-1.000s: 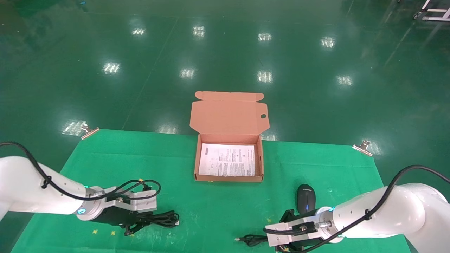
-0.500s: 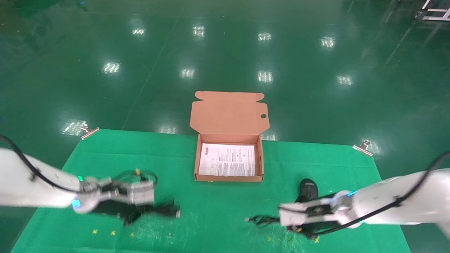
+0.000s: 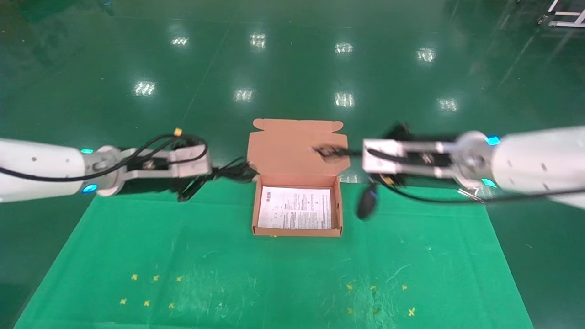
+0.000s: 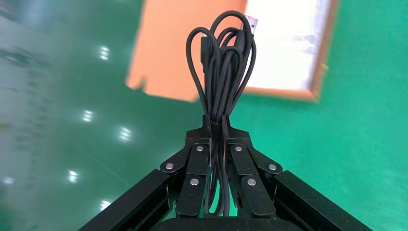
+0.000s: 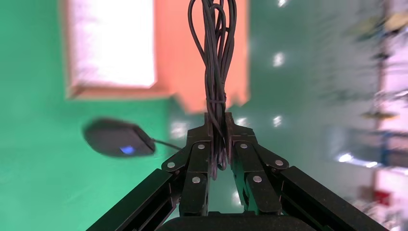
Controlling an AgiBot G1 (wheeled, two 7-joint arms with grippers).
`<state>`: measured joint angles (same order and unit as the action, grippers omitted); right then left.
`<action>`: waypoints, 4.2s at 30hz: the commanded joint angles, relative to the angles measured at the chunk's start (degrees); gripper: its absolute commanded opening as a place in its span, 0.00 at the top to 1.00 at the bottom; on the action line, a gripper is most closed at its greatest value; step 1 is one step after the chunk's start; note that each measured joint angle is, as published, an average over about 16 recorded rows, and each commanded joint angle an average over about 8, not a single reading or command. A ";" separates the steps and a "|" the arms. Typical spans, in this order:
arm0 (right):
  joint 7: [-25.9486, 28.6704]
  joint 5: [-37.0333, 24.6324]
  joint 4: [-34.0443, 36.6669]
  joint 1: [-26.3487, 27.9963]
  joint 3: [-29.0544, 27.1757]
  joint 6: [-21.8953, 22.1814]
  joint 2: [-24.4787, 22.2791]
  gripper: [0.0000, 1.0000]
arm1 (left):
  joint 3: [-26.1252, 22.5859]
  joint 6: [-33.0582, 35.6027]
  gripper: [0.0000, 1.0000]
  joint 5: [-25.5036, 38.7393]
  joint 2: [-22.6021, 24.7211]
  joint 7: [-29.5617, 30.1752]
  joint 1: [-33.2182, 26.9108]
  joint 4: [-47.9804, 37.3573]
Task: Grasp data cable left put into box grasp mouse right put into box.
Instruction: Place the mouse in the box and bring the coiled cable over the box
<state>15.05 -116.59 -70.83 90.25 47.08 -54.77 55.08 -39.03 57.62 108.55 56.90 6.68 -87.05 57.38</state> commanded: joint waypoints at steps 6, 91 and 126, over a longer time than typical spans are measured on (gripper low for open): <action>-6.98 1.86 9.96 5.58 -0.57 5.21 8.77 1.00 | 0.67 -4.93 1.00 3.21 1.45 2.62 -1.03 3.14; -18.88 27.67 41.62 -0.55 3.57 16.38 19.03 0.00 | -1.36 -9.84 1.00 11.17 2.77 4.68 1.94 2.68; 11.48 9.02 -5.92 -1.09 6.41 11.33 -9.56 0.00 | -9.09 -28.36 0.00 5.50 21.46 -8.03 8.89 -12.73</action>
<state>26.07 -106.90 -75.92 89.19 53.41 -43.32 45.83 -47.84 29.64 114.33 78.22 -1.56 -78.15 45.12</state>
